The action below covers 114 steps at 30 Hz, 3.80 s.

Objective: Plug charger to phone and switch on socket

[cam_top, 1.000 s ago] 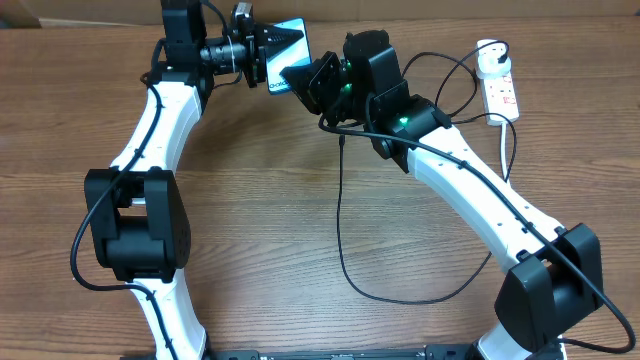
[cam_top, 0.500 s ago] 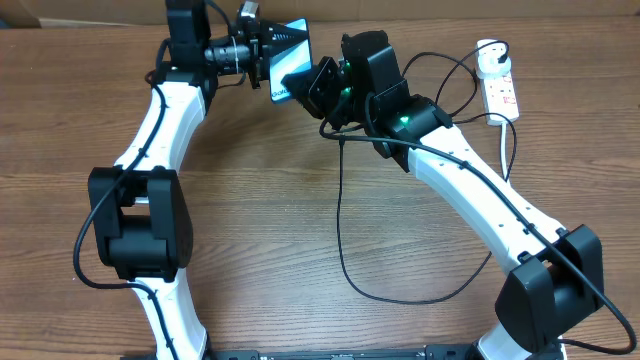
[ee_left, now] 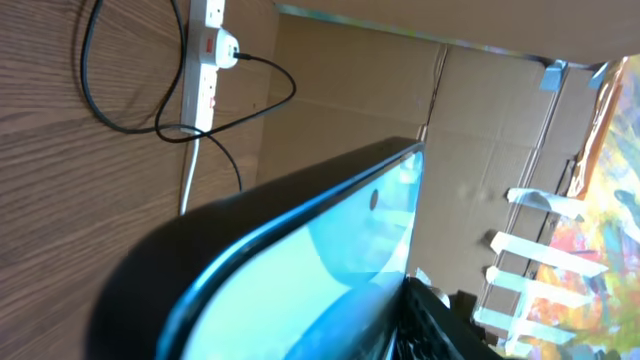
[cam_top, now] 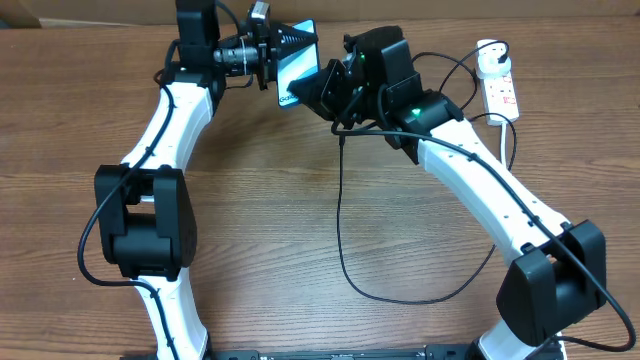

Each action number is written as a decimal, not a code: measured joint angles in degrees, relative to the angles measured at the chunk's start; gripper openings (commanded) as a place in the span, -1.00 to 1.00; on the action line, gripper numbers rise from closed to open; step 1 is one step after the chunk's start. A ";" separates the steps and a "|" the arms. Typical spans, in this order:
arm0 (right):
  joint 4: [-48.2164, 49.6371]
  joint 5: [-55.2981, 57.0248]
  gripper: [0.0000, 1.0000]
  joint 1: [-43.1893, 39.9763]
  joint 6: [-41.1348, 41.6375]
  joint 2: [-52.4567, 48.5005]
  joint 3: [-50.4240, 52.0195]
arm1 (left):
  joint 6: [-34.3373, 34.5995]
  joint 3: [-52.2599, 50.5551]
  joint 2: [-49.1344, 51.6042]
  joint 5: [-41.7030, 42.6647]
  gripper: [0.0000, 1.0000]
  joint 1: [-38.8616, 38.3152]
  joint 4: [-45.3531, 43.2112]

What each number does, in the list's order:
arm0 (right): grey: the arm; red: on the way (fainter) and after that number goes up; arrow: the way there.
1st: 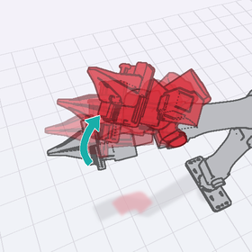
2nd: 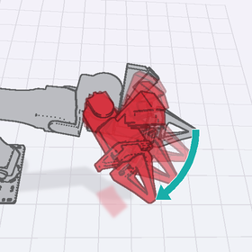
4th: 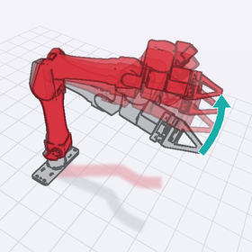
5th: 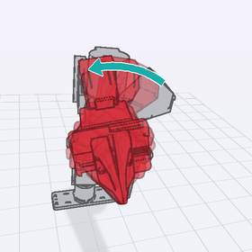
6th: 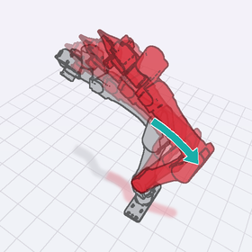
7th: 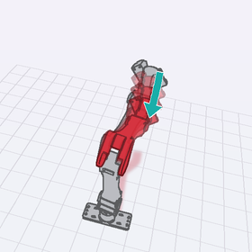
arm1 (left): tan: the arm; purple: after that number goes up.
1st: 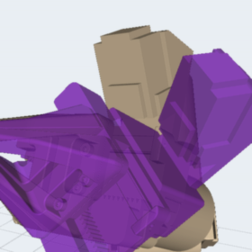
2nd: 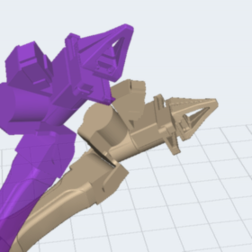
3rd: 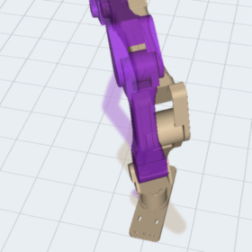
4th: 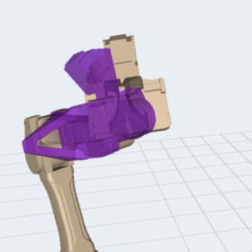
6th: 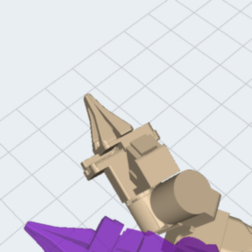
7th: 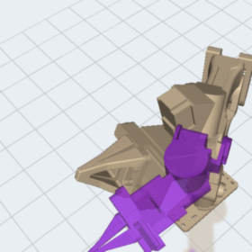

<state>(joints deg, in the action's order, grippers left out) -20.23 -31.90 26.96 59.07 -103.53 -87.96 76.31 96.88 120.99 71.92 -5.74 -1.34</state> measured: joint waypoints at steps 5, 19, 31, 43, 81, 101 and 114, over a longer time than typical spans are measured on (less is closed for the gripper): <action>-0.28 -5.18 -0.93 -2.36 -1.46 -0.15 0.24 | 0.00 0.00 0.00 0.46 -0.30 -0.74 -0.02; 0.13 -13.18 -0.92 -6.01 -3.21 -0.90 0.37 | 2.89 -0.04 0.00 2.10 -0.38 -1.25 -5.73; 3.78 -17.25 -0.93 -7.67 -1.95 -0.90 0.15 | 9.53 -0.20 0.04 3.50 -0.64 -0.98 -15.91; 4.85 -20.85 -0.93 -8.83 1.99 -0.90 0.15 | 10.67 -0.20 0.04 4.37 -0.92 -1.05 -16.52; -17.55 -12.74 0.45 -23.19 -19.78 -2.86 1.79 | 8.22 -0.17 -0.11 3.72 -0.92 1.75 -16.13; -35.36 13.90 0.49 -14.53 -32.06 -2.86 1.88 | -3.76 -0.13 -0.11 4.85 -0.92 2.03 -3.32; -46.56 26.51 0.73 -13.31 -35.45 -2.93 -5.03 | -8.13 0.00 -0.11 -0.90 -0.92 2.03 2.12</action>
<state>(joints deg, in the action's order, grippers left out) -66.78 -5.39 13.65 23.62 -106.45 -92.99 68.18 96.88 120.88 71.02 -3.70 0.78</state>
